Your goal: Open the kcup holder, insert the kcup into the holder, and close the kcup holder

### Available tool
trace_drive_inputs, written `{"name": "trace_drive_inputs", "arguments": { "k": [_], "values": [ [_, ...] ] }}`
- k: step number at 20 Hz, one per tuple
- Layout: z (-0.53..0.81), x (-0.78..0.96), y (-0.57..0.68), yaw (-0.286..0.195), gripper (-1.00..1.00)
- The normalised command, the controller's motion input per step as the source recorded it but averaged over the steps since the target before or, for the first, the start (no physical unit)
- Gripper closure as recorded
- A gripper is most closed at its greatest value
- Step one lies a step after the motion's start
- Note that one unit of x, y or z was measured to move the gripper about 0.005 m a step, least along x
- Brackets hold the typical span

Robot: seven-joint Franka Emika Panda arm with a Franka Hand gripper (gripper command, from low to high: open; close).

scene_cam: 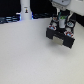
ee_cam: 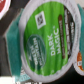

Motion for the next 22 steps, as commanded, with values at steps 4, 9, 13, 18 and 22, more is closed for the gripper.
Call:
{"name": "trace_drive_inputs", "arguments": {
  "k": [4,9,13,18,22],
  "values": [
    [-0.29,0.04,0.04,-0.002,1.0],
    [-0.11,-0.01,0.01,0.001,1.0],
    [0.36,-0.05,0.09,0.0,1.0],
    [0.38,-0.26,0.07,-0.004,1.0],
    [0.02,-0.15,-0.01,-0.008,1.0]
  ]
}}
